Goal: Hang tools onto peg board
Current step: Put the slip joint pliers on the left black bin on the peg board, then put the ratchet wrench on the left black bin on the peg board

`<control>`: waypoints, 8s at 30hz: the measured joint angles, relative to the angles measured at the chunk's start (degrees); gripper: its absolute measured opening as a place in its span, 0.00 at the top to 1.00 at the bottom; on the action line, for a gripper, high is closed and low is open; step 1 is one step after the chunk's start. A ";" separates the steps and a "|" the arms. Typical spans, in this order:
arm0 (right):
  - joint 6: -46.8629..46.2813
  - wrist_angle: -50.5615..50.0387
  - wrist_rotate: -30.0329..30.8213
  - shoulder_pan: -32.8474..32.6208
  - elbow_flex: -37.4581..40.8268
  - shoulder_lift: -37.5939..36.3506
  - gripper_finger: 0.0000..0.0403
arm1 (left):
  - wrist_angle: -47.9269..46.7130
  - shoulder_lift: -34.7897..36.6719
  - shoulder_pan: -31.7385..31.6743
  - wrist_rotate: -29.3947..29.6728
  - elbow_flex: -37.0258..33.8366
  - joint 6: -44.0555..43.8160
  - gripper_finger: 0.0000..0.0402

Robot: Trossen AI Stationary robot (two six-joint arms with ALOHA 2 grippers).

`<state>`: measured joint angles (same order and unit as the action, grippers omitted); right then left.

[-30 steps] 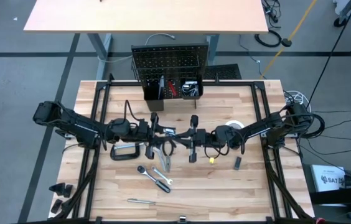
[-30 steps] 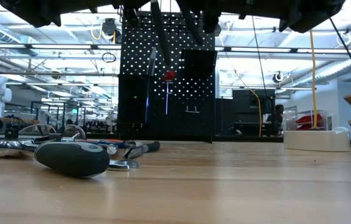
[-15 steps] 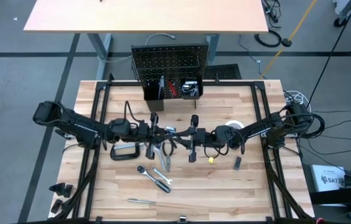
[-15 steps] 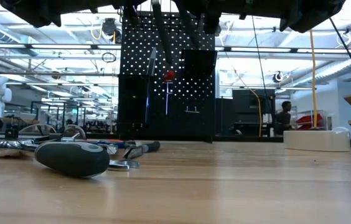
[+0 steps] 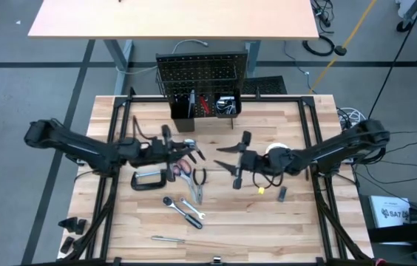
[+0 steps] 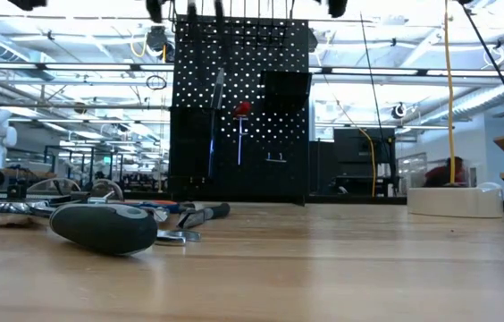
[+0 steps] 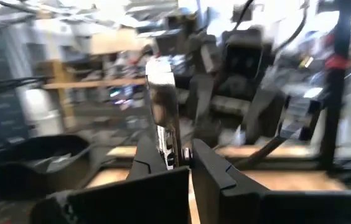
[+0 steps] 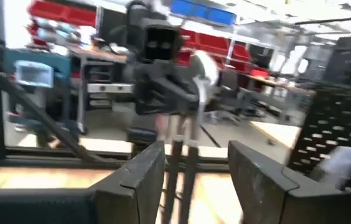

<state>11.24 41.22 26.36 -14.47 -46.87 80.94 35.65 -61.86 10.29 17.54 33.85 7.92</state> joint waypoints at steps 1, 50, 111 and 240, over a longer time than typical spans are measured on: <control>0.22 -1.93 1.07 -0.38 0.00 -1.49 0.58 | -2.53 1.55 0.38 2.54 0.00 0.90 1.00; -1.41 -9.45 3.63 -2.90 0.09 -8.23 0.57 | -14.39 15.76 -30.92 14.66 -1.92 -37.46 1.00; -1.11 -9.39 3.57 -2.90 0.11 -8.23 0.58 | -3.32 -15.36 -23.75 23.23 5.56 -18.73 1.00; -17.67 -12.97 -19.00 6.84 0.11 5.21 0.58 | -55.57 -5.56 -2.55 -10.19 0.85 3.30 0.61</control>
<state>-6.43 28.25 7.35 -7.63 -46.76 86.15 -19.92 -67.41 7.74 7.36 34.70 11.21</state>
